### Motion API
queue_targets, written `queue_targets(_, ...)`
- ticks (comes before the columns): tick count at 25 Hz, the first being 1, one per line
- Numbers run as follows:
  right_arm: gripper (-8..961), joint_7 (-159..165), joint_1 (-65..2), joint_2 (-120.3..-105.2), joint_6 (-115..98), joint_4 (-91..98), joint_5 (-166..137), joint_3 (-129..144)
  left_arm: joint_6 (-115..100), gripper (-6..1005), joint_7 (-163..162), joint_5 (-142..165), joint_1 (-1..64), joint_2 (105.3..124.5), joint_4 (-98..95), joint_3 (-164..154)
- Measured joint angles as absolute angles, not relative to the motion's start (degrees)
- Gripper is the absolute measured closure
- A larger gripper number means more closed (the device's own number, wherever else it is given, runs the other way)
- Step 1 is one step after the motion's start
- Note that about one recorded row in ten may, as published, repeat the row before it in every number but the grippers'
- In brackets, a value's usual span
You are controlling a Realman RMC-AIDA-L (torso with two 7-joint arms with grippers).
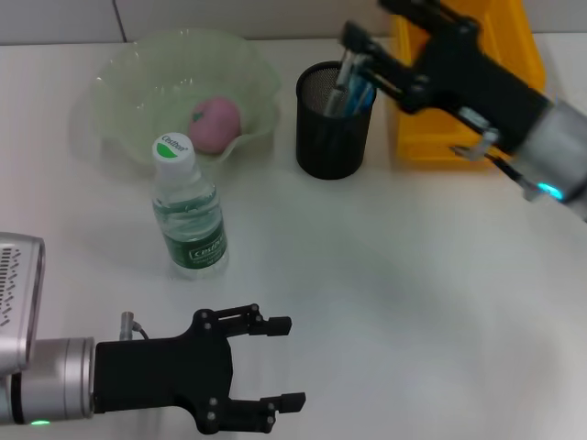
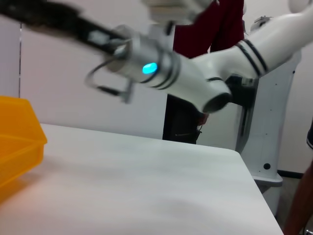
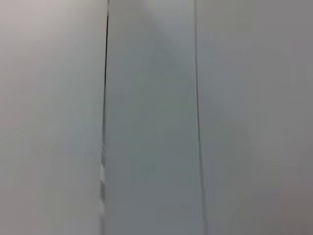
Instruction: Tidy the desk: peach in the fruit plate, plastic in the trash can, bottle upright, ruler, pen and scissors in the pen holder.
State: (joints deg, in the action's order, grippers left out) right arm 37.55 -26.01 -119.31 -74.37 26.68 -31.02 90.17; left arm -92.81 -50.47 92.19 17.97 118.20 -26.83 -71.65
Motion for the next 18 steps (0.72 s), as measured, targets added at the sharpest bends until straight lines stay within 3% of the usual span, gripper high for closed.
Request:
queue_targets(5,321,52.5,-12.8,-117.30,-82.5,38.3,-40.5,85.8,-92.8,202,-50.8,92.2,17.8,118.02,-27.2,-71.5)
queue_targets(8,248,61.0,-6.9,-117.13,-90.3,42.3,-53.8,75.8,-92.9,202,-51.0,92.1,17.9,117.90,-27.2,-71.5)
queue_targets(12,144,63.1,-4.9,-117.33,-102.6,43.5,-76.5,63.9,-92.9,202,-51.0,92.1,17.8,117.73,-27.3,-70.8)
queue_targets(18,144,62.8,-4.2,-118.46,-111.0,43.7,-97.2,53.6,-92.9,202,-51.2,92.2,17.6,117.23,-27.2,-70.5)
